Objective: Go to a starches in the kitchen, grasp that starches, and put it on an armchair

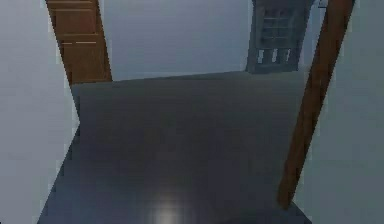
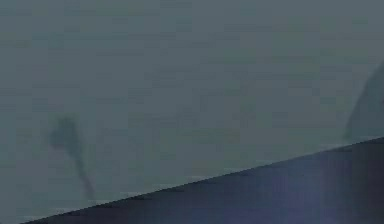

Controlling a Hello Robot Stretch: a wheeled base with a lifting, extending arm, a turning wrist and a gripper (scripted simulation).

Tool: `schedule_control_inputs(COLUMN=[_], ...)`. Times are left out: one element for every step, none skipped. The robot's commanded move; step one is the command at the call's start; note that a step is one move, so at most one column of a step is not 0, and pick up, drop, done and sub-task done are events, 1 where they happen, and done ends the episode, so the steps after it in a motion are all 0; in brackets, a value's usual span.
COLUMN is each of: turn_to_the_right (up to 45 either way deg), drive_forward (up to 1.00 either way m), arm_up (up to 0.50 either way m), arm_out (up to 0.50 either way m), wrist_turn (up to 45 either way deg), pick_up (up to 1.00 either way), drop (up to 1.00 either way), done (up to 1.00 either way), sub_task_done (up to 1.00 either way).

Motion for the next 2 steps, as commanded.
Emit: schedule_control_inputs(turn_to_the_right=[0.0, -9.0], drive_forward=[1.0, 0.0], arm_up=[0.0, 0.0], arm_out=[0.0, 0.0], wrist_turn=[0.0, 0.0], pick_up=[0.0, 0.0], drop=[0.0, 0.0], done=[0.0, 0.0], sub_task_done=[0.0, 0.0])
